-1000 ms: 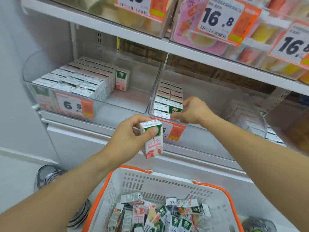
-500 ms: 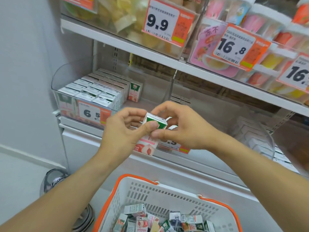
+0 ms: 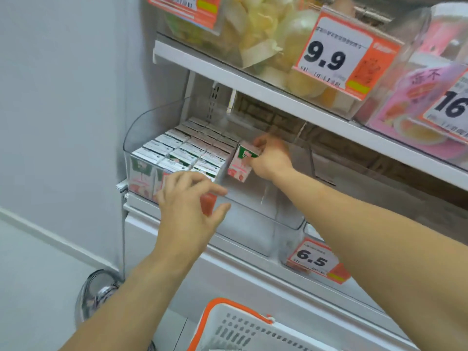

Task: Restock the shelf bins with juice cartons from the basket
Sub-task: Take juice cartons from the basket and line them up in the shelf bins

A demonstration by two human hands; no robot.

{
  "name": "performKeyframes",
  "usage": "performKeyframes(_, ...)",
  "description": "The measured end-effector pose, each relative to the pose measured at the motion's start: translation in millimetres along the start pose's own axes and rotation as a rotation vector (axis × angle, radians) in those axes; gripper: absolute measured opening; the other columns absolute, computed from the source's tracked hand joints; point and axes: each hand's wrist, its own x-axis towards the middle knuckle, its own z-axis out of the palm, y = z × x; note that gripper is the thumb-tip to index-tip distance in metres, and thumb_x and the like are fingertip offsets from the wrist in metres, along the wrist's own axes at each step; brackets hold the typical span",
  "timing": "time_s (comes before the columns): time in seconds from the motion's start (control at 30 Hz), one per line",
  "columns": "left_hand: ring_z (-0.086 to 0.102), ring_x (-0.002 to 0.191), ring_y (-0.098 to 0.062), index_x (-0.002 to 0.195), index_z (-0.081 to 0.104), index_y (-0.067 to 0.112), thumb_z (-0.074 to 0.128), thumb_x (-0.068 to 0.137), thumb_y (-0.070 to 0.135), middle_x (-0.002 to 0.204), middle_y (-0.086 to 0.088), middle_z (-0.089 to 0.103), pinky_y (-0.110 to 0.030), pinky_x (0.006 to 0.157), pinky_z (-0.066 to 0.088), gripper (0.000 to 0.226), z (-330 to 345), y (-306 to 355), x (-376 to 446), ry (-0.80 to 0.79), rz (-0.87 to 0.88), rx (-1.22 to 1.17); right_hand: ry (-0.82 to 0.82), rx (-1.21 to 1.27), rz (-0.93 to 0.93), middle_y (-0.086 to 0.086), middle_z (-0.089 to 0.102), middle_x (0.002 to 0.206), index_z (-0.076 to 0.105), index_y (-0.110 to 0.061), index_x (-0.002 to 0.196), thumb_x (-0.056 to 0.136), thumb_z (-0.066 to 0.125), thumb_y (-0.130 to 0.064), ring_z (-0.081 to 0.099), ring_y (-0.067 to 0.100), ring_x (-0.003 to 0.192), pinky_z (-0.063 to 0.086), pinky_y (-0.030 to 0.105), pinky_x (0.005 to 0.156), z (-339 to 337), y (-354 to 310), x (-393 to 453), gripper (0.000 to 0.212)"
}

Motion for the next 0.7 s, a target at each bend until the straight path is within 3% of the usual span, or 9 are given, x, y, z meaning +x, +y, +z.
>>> performKeyframes(0.13,0.046,0.105,-0.019,0.087,0.075,0.032,0.09,0.065,0.029,0.095,0.006,0.057,-0.044,0.093,0.032,0.027,5,-9,-1,0.059,0.035,-0.025,0.011,-0.08,0.129,0.005,0.059,0.131,0.061,-0.017,0.12,0.082,0.072,-0.009,0.057,0.021,0.119,0.042,0.02,0.09,31,1,40,0.041)
performKeyframes(0.23,0.047,0.105,-0.019,0.088,0.075,0.032,0.09,0.064,0.033,0.095,0.007,0.057,-0.038,0.092,0.029,0.028,7,-12,-2,0.071,0.048,-0.046,0.071,-0.125,0.175,0.01,0.054,0.136,0.054,-0.015,0.127,0.085,0.066,-0.007,0.052,0.027,0.125,0.043,0.027,0.096,50,2,49,0.044)
performKeyframes(0.3,0.046,0.106,-0.018,0.087,0.075,0.032,0.09,0.064,0.033,0.095,0.008,0.057,-0.037,0.092,0.028,0.028,8,-12,-1,0.079,0.053,-0.051,0.055,-0.207,0.171,0.017,0.038,0.149,0.05,-0.016,0.131,0.089,0.061,-0.008,0.04,0.032,0.132,0.04,0.027,0.094,57,0,47,0.044)
performKeyframes(0.37,0.046,0.107,-0.017,0.088,0.076,0.031,0.09,0.064,0.031,0.096,0.008,0.057,-0.037,0.094,0.027,0.028,9,-12,-1,0.082,0.053,-0.058,-0.001,-0.288,0.178,0.026,0.015,0.158,0.046,-0.017,0.137,0.09,0.064,-0.009,0.029,0.036,0.14,0.037,0.029,0.103,53,-6,40,0.051)
performKeyframes(0.43,0.046,0.111,-0.018,0.089,0.076,0.03,0.089,0.066,0.029,0.099,0.007,0.058,-0.035,0.094,0.026,0.027,9,-10,-4,0.08,0.046,-0.063,-0.016,-0.296,0.183,0.029,0.01,0.158,0.044,-0.015,0.141,0.089,0.067,-0.007,0.03,0.037,0.141,0.037,0.034,0.111,37,-10,30,0.057)
performKeyframes(0.53,0.049,0.118,-0.021,0.089,0.076,0.027,0.087,0.07,0.023,0.105,0.006,0.063,-0.039,0.097,0.028,0.022,4,0,-7,0.093,0.03,-0.053,0.025,-0.176,0.031,0.018,0.042,0.143,0.051,-0.012,0.134,0.087,0.067,-0.004,0.047,0.028,0.129,0.041,0.024,0.102,5,-14,1,0.05)
performKeyframes(0.63,0.052,0.117,-0.022,0.091,0.075,0.018,0.081,0.077,0.015,0.107,0.002,0.065,-0.046,0.102,0.035,0.015,-7,13,-8,0.188,0.083,-0.059,0.085,0.048,-0.192,0.0,0.069,0.102,0.067,-0.016,0.105,0.083,0.07,-0.006,0.061,0.005,0.084,0.041,0.004,0.072,-34,-21,-62,0.025)
performKeyframes(0.7,0.057,0.1,-0.017,0.09,0.072,0.014,0.074,0.082,0.015,0.097,0.001,0.066,-0.04,0.093,0.044,0.009,-15,22,-12,0.203,0.144,-0.102,0.089,0.146,-0.292,-0.013,0.068,0.072,0.068,-0.026,0.081,0.079,0.074,-0.013,0.059,-0.001,0.062,0.041,0.006,0.06,-59,-19,-116,0.014)
